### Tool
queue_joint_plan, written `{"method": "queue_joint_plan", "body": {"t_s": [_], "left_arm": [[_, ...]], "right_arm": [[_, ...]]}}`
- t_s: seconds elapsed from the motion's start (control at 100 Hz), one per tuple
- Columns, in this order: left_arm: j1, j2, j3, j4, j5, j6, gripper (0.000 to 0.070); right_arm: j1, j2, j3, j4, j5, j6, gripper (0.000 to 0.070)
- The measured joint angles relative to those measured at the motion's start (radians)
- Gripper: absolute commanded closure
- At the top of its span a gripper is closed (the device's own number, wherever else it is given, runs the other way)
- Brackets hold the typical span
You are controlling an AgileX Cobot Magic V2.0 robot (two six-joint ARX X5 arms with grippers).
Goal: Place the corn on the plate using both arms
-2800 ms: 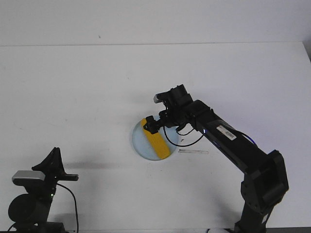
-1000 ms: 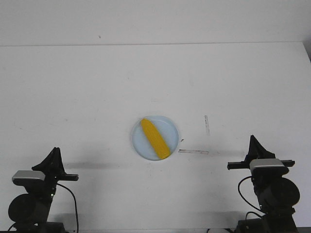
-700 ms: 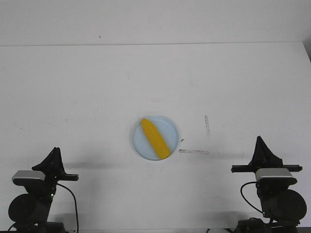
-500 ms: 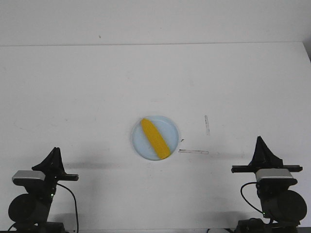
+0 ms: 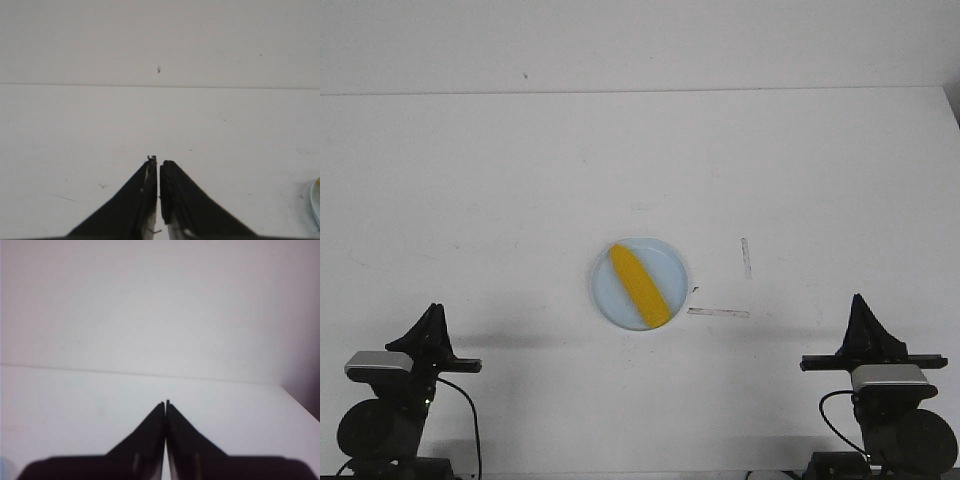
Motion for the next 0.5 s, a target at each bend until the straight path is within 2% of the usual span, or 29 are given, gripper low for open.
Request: {"method": "queue_joint_plan", "body": {"t_s": [0.33, 0.5], "left_arm": [[0.000, 0.000, 0.000, 0.000, 0.000, 0.000, 0.0698], [0.000, 0.000, 0.000, 0.000, 0.000, 0.000, 0.0698]], "right_arm": [[0.011, -0.111, -0.188, 0.147, -0.006, 0.000, 0.0696], [0.019, -0.109, -0.235, 0.150, -0.025, 0.000, 0.0696]]}}
